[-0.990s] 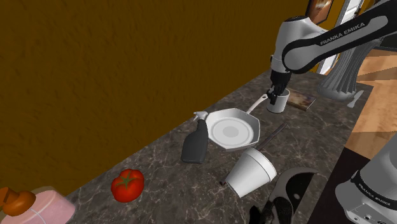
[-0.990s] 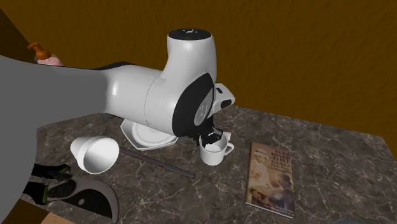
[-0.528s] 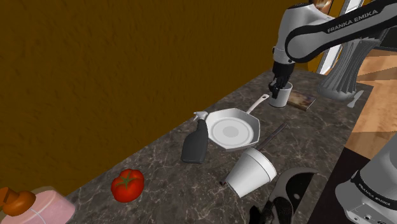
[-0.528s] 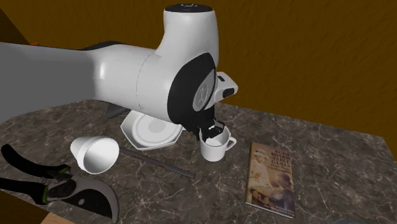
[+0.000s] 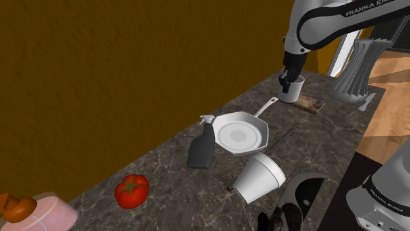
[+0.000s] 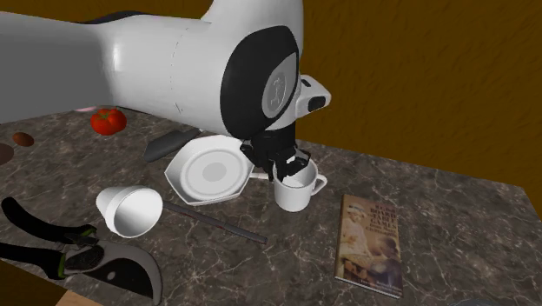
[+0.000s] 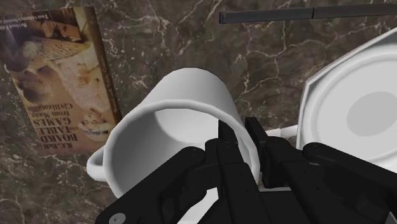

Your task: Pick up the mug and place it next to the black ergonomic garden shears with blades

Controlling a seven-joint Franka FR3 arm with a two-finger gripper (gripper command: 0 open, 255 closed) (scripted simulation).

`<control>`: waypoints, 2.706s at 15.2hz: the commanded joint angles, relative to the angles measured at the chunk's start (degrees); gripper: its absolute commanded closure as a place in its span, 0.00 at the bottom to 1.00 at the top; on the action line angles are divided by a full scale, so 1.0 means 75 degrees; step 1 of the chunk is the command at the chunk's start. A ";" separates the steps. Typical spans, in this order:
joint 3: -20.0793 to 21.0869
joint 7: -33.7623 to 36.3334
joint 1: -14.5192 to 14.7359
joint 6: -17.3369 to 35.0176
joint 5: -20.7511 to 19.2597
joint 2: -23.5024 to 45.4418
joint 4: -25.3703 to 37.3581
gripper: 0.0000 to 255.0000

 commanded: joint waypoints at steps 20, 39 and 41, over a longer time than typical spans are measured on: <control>0.1402 0.1800 0.0737 -0.1278 0.0555 0.0145 0.1346 1.00; 0.3839 0.5653 0.1904 -0.1734 -0.0011 0.3207 0.4563 1.00; 0.4027 0.6086 0.2103 -0.1876 -0.0264 0.3712 0.5111 1.00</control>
